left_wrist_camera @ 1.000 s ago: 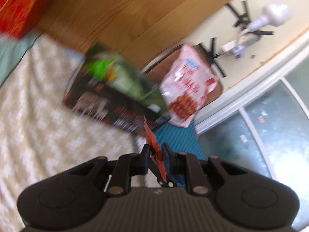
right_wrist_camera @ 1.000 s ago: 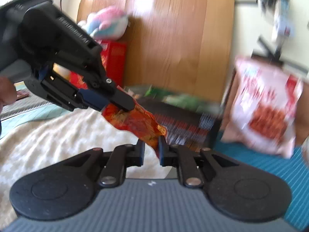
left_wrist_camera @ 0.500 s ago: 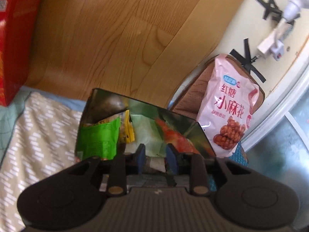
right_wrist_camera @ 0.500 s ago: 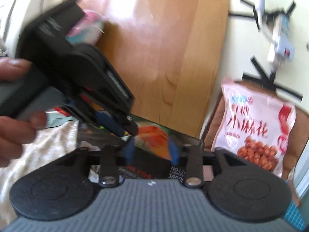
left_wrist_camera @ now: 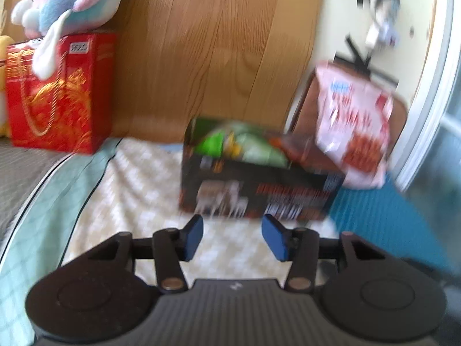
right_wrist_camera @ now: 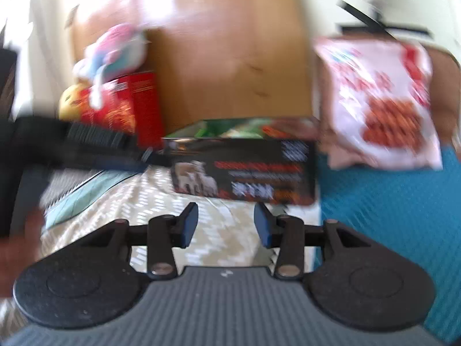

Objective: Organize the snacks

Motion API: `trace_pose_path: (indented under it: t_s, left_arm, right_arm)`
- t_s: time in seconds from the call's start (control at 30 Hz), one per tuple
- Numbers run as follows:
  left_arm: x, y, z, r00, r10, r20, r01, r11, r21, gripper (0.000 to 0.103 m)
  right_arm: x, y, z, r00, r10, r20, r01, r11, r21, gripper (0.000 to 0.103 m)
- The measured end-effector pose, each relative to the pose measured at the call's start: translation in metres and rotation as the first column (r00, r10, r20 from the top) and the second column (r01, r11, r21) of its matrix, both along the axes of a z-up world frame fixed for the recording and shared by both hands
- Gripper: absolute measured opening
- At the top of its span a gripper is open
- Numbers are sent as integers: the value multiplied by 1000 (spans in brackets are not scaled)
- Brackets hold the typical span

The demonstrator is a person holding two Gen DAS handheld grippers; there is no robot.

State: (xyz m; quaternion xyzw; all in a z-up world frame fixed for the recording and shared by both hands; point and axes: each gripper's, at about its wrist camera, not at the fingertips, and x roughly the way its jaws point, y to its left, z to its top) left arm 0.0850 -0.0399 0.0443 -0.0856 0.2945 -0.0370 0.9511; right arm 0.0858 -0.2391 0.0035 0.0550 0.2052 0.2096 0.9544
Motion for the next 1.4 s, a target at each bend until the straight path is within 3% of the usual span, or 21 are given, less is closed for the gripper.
trace_pose_path:
  t_s: [0.13, 0.27, 0.63, 0.73, 0.87, 1.17, 1.3, 1.4]
  left_arm:
    - [-16, -14, -20, 999, 46, -21, -43, 993, 107, 50]
    - [-34, -23, -28, 998, 57, 9, -58, 983, 173, 54]
    - [-65, -32, -38, 996, 72, 46, -81, 969, 235, 63]
    - [-66, -33, -39, 995, 88, 57, -99, 963, 249, 67]
    - [-68, -33, -38, 993, 97, 74, -113, 961, 254, 79]
    - [-67, -36, -39, 991, 111, 79, -129, 951, 280, 90]
    - [-66, -35, -39, 989, 125, 81, -143, 948, 284, 103]
    - [-66, -37, -39, 988, 128, 81, -147, 944, 295, 103]
  right_arm:
    - [-19, -12, -13, 993, -94, -67, 101, 988, 120, 51]
    - [-41, -9, -22, 989, -141, -54, 146, 983, 108, 52]
    - [-53, -29, -26, 984, -168, -60, 177, 958, 224, 59]
    - [-54, -28, -26, 985, -166, -54, 174, 960, 219, 61]
    - [-57, -28, -25, 984, -175, -44, 181, 960, 215, 72]
    - [-55, -25, -25, 984, -170, -53, 177, 966, 190, 77]
    - [-54, -24, -26, 984, -166, -59, 174, 968, 181, 78]
    - [-54, -24, -25, 985, -166, -56, 173, 968, 182, 79]
